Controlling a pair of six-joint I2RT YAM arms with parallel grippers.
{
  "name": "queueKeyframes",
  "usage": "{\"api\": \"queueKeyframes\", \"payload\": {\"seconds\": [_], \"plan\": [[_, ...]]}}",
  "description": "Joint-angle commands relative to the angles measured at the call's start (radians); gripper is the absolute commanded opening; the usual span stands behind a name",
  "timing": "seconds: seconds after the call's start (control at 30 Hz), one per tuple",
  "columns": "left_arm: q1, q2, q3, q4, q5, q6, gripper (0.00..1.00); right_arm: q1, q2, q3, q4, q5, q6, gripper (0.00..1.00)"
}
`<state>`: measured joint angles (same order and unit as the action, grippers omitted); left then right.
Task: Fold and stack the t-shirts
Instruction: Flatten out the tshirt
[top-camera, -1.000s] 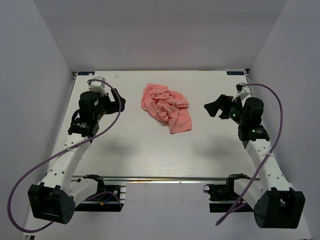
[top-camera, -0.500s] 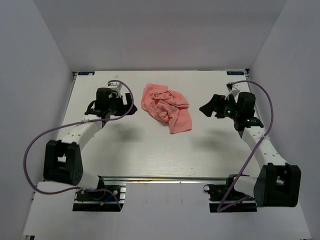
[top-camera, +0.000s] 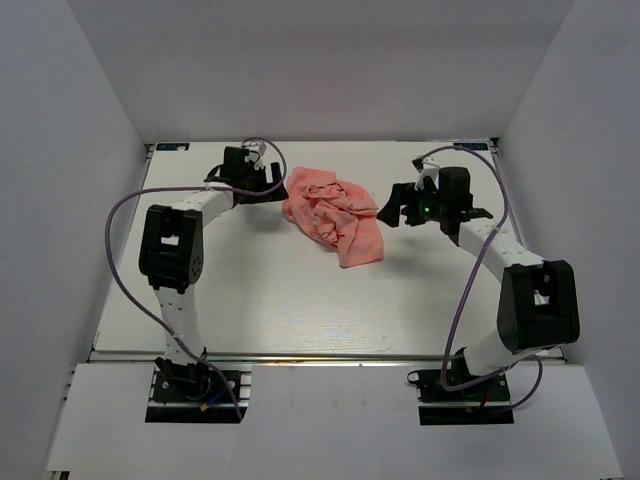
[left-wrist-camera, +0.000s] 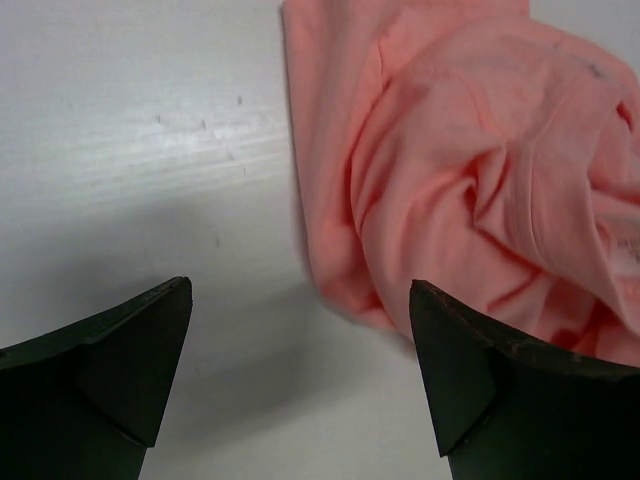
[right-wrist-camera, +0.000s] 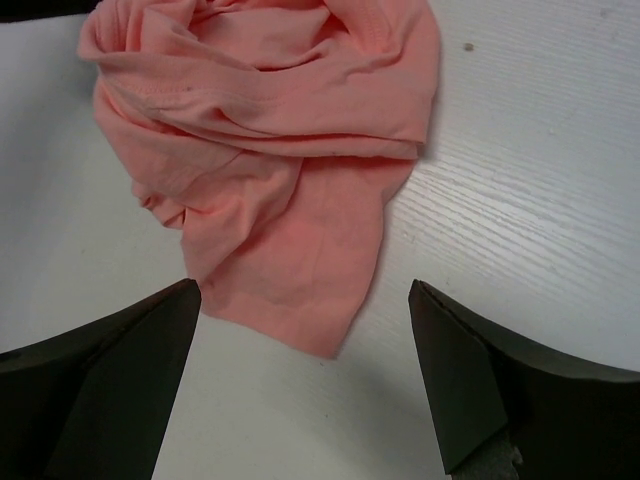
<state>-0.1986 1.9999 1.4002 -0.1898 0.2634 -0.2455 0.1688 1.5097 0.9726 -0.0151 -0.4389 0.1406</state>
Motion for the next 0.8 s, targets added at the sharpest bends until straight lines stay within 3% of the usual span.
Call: {"api": "queueKeyframes", "payload": {"seconds": [0.0, 0.2, 0.37, 0.57, 0.73, 0.77], "plan": [[-0.004, 0.074, 0.126, -0.016, 0.008, -0.003, 1.00, 0.038, 0.020, 0.061, 0.109, -0.032, -0.078, 0.90], [-0.004, 0.218, 0.290, -0.026, 0.039, -0.014, 0.97, 0.098, 0.130, 0.170, 0.129, -0.034, -0.114, 0.90], [-0.013, 0.322, 0.382, -0.027, 0.123, -0.014, 0.86, 0.135, 0.250, 0.267, 0.147, -0.032, -0.096, 0.90], [-0.031, 0.330, 0.324, 0.047, 0.184, -0.005, 0.78, 0.173, 0.354, 0.379, 0.126, -0.058, -0.095, 0.90], [-0.051, 0.297, 0.240, 0.127, 0.255, 0.015, 0.62, 0.210, 0.388, 0.387, 0.121, -0.093, -0.108, 0.87], [-0.051, 0.296, 0.221, 0.127, 0.264, 0.015, 0.58, 0.213, 0.391, 0.377, 0.129, -0.092, -0.108, 0.82]]}}
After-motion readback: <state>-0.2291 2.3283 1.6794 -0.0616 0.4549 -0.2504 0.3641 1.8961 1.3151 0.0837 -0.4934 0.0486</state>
